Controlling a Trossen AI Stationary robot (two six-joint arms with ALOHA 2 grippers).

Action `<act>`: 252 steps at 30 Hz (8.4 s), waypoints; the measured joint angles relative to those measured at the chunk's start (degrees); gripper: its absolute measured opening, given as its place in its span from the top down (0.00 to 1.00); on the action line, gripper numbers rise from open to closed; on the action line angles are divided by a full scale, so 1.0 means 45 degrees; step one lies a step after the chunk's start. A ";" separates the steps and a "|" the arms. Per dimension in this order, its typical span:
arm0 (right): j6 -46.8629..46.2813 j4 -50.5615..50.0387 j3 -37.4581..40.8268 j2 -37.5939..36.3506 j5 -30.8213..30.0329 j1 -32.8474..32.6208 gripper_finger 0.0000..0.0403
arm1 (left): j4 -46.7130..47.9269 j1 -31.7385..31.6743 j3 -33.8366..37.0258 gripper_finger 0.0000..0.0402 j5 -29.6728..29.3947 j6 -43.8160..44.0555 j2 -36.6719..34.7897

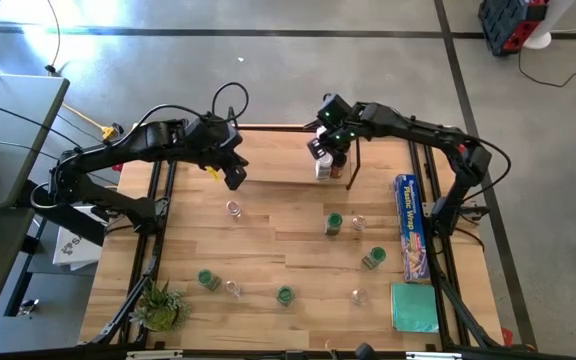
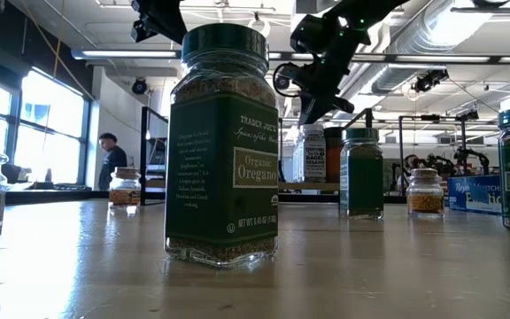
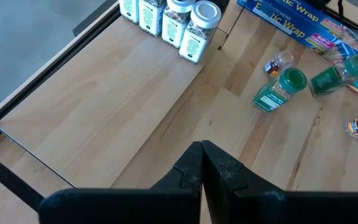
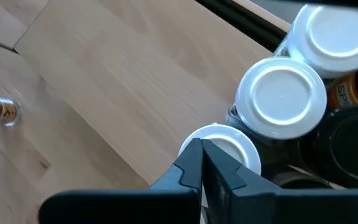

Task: Shelf spices
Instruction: Put the white seasoning bottle on the shelf aligned with the other white seasoning bottles, then put the green seasoning bottle on the shelf

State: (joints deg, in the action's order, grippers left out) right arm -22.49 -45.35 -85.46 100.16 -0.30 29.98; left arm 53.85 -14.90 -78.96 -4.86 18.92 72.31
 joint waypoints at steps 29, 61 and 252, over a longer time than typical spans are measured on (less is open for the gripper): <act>0.0440 -0.0088 0.0016 -0.3935 -0.1947 -0.2727 1.00 | 0.2339 0.2978 0.3631 0.92 0.2595 0.0612 -0.4992; 0.4518 -0.4242 -0.0003 -0.3136 0.2555 -0.5870 0.63 | 0.2741 0.9815 0.6960 0.31 -0.0804 0.5104 -0.3740; -0.1624 -0.8415 -0.8727 -0.1491 -0.1928 -0.4567 0.78 | -0.6004 -0.4386 -0.3668 0.23 0.3839 -1.4971 1.1140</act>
State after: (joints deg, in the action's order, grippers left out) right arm -29.80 -83.21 -124.73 93.45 -8.97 9.42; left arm 26.83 -34.63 -95.46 12.41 -48.45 122.45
